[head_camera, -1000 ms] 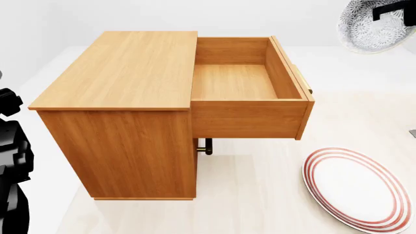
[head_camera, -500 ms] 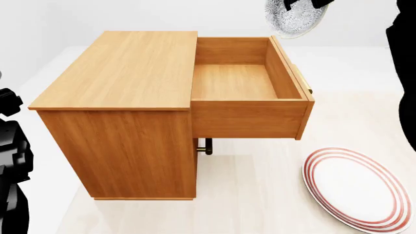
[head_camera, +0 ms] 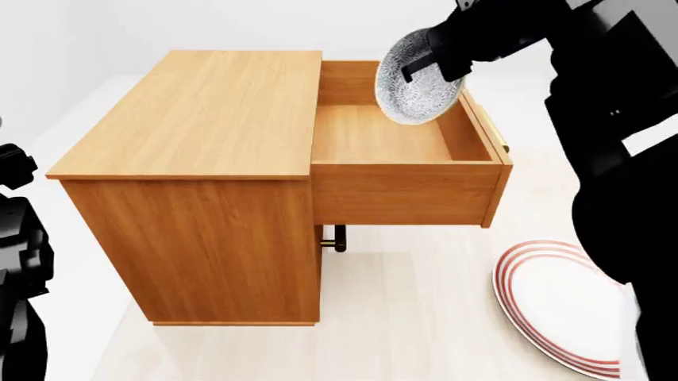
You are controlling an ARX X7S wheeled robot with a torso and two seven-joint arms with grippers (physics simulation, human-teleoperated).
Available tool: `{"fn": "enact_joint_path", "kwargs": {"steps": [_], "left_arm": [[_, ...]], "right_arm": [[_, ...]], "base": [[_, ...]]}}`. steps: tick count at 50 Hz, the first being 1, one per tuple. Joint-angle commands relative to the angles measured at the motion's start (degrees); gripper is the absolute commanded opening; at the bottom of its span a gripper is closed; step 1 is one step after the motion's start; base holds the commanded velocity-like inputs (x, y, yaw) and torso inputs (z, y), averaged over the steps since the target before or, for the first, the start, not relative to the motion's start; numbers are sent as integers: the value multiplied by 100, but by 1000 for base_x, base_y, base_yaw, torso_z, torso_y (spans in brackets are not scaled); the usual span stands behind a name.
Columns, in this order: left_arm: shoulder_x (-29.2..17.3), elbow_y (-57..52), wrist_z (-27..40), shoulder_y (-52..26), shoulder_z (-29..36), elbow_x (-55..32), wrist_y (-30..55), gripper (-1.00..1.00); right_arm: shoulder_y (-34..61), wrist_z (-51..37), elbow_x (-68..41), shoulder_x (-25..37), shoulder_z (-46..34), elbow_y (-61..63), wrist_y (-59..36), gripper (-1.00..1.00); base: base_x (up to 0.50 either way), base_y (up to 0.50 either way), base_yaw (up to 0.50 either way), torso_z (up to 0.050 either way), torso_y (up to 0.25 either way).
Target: Open the top drawer of the cabinet and put the bowl in it.
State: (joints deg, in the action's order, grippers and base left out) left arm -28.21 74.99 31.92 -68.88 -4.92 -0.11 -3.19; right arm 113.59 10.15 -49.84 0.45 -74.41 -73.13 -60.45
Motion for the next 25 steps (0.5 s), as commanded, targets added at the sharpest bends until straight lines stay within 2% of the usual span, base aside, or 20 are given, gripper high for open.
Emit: {"fn": "enact_joint_path", "kwargs": {"steps": [1, 7, 13, 21, 25], "left_arm": [[-6, -1, -49, -2, -32, -3, -15, 100], [-1, -1, -51, 0, -49, 2, -19, 100], [-1, -1, -62, 2, -52, 6, -29, 100], [-2, -1, -72, 11, -64, 5, -42, 100], [-3, -1, -79, 21, -64, 8, -53, 100]], "right_arm": [[-205, -263, -835, -45, -267, -87, -42, -100], [-387, -363, -1120, -45, -169, -175, 188, -100], [-668, -461, -372, -44, 978, -185, 295, -100], [-919, -489, -123, -44, 1489, -185, 554, -100], [-1043, -527, 376, -44, 2164, -186, 592, -100]], "base": [[0, 0, 0, 0, 0], [0, 0, 0, 0, 0], [0, 0, 0, 0, 2], [0, 0, 0, 0, 0], [0, 0, 0, 0, 0]]}}
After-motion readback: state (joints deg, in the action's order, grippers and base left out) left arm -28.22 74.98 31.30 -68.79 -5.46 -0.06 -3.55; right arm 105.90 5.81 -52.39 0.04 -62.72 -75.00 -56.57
